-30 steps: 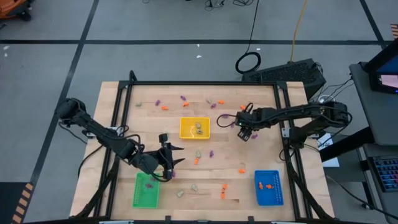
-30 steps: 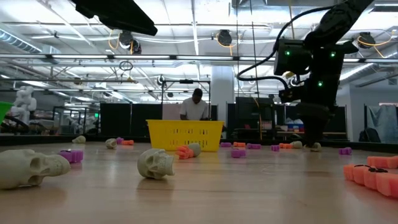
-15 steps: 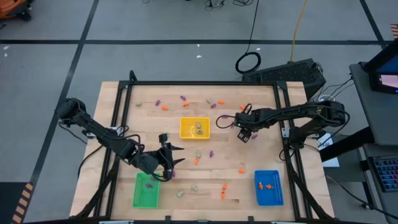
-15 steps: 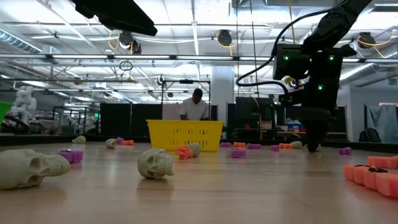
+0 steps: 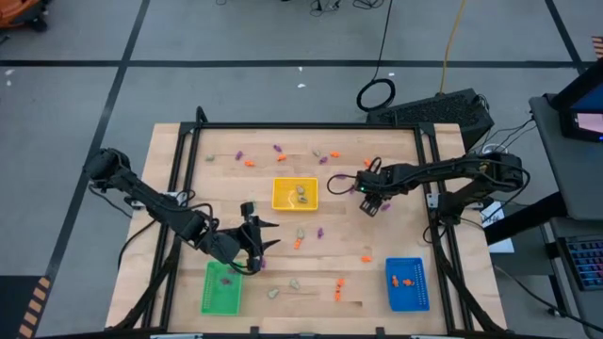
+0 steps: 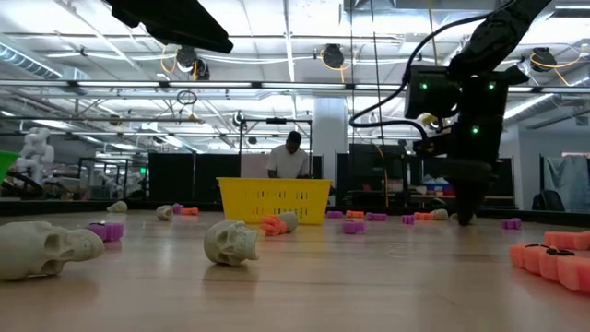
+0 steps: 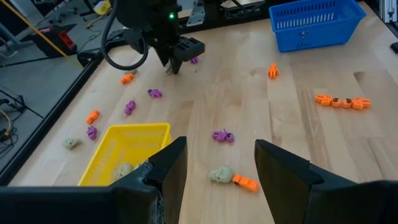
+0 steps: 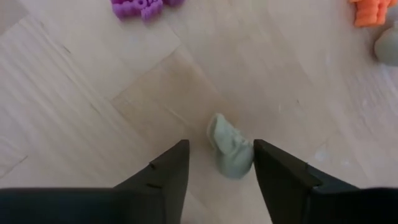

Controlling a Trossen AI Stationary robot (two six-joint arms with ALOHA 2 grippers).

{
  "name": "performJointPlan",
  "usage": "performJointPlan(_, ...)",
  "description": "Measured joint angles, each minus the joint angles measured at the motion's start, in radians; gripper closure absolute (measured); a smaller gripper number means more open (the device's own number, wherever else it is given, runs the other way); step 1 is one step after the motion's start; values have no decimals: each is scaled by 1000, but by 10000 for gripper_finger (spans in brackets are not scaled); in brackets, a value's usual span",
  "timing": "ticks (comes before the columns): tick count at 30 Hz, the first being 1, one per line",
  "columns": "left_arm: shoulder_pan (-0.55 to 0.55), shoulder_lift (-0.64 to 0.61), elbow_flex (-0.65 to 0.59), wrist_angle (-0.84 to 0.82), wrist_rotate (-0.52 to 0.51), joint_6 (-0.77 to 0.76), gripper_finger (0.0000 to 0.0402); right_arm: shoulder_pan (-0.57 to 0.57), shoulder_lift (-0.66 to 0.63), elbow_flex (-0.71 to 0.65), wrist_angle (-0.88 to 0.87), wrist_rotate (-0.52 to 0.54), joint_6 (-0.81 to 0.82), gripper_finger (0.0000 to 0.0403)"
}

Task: Sort Halloween decoration
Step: Put the white skull toy in the yellow basket

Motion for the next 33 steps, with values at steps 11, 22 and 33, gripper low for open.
performJointPlan(11,0,0,0,0,0,0,215,0,0,0,-37,-1,3,304)
performJointPlan(22,0,0,0,0,0,0,215,0,0,0,22,2,6,261)
performJointPlan(33,0,0,0,0,0,-1,215,0,0,0,73,6,-7,238)
